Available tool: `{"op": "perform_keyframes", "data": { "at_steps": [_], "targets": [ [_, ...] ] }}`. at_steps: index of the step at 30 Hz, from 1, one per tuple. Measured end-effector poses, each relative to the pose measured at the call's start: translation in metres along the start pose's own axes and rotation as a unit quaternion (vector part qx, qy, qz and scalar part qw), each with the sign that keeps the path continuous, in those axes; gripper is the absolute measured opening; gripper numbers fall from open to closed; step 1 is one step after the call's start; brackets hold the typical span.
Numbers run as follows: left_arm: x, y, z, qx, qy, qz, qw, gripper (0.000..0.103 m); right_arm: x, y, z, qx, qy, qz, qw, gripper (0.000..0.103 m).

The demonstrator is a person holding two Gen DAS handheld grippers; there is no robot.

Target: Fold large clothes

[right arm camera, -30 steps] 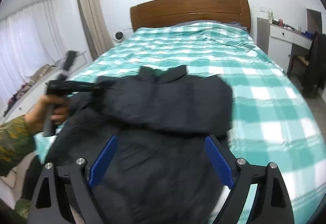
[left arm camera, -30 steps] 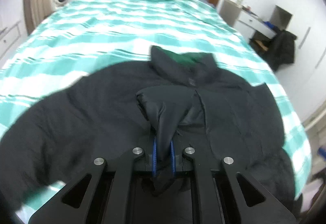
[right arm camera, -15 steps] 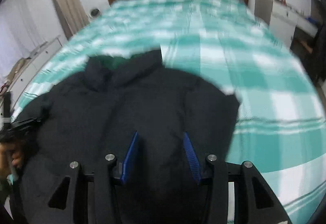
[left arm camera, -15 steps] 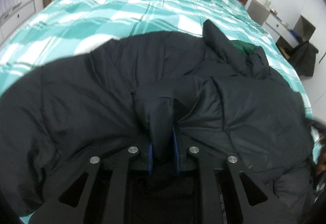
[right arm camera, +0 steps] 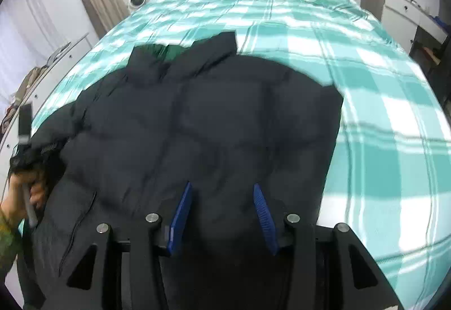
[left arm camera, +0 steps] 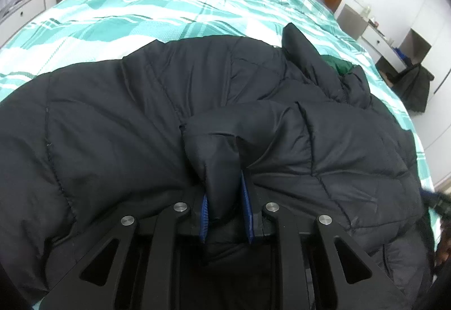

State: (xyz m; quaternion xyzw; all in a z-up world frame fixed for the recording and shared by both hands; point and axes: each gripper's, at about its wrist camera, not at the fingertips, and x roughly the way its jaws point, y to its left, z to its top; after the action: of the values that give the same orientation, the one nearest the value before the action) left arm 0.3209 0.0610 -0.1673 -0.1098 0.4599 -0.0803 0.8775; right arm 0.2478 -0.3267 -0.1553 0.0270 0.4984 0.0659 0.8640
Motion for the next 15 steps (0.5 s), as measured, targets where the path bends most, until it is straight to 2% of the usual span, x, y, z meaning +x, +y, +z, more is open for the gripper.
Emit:
{"op": "perform_keyframes", "data": {
  "at_steps": [1, 4, 6, 7, 8, 9, 10, 11, 13, 15],
  "targets": [
    [0.000, -0.001, 0.000, 0.002, 0.000, 0.003, 1.0000, 0.021, 0.014, -0.002, -0.007, 0.001, 0.019, -0.002, 1.000, 0.046],
    [-0.002, -0.004, 0.001, 0.009, 0.005, 0.015, 0.9998, 0.023, 0.026, -0.007, -0.008, 0.025, 0.013, 0.008, 1.000, 0.046],
    [-0.008, -0.008, 0.000, 0.017, 0.006, 0.031, 0.9994, 0.025, 0.021, -0.003, -0.005, 0.029, 0.015, -0.004, 0.999, 0.046],
    [-0.015, -0.011, -0.002, 0.023, 0.005, 0.048, 0.9986, 0.033, 0.013, 0.002, -0.007, 0.023, 0.012, -0.015, 1.000, 0.046],
    [-0.020, -0.012, -0.005, 0.027, 0.005, 0.055, 0.9981, 0.047, 0.002, 0.008, -0.010, 0.014, 0.004, -0.024, 1.000, 0.049],
    [-0.030, -0.013, -0.011, 0.029, 0.003, 0.061, 0.9977, 0.055, -0.007, 0.012, -0.014, 0.009, -0.004, -0.027, 1.000, 0.054],
    [-0.040, -0.014, -0.016, 0.028, -0.001, 0.068, 0.9973, 0.069, -0.020, 0.020, -0.023, 0.000, -0.018, -0.031, 0.999, 0.070],
    [-0.049, -0.015, -0.022, 0.028, -0.006, 0.076, 0.9967, 0.079, -0.038, 0.028, -0.032, -0.008, -0.035, -0.033, 0.999, 0.082],
    [-0.072, -0.018, -0.037, 0.033, -0.018, 0.088, 0.9954, 0.086, -0.065, 0.040, -0.047, -0.015, -0.060, -0.034, 0.997, 0.084],
    [-0.088, -0.021, -0.050, 0.037, -0.021, 0.100, 0.9940, 0.086, -0.086, 0.051, -0.060, -0.017, -0.078, -0.037, 0.996, 0.084]
  ]
}}
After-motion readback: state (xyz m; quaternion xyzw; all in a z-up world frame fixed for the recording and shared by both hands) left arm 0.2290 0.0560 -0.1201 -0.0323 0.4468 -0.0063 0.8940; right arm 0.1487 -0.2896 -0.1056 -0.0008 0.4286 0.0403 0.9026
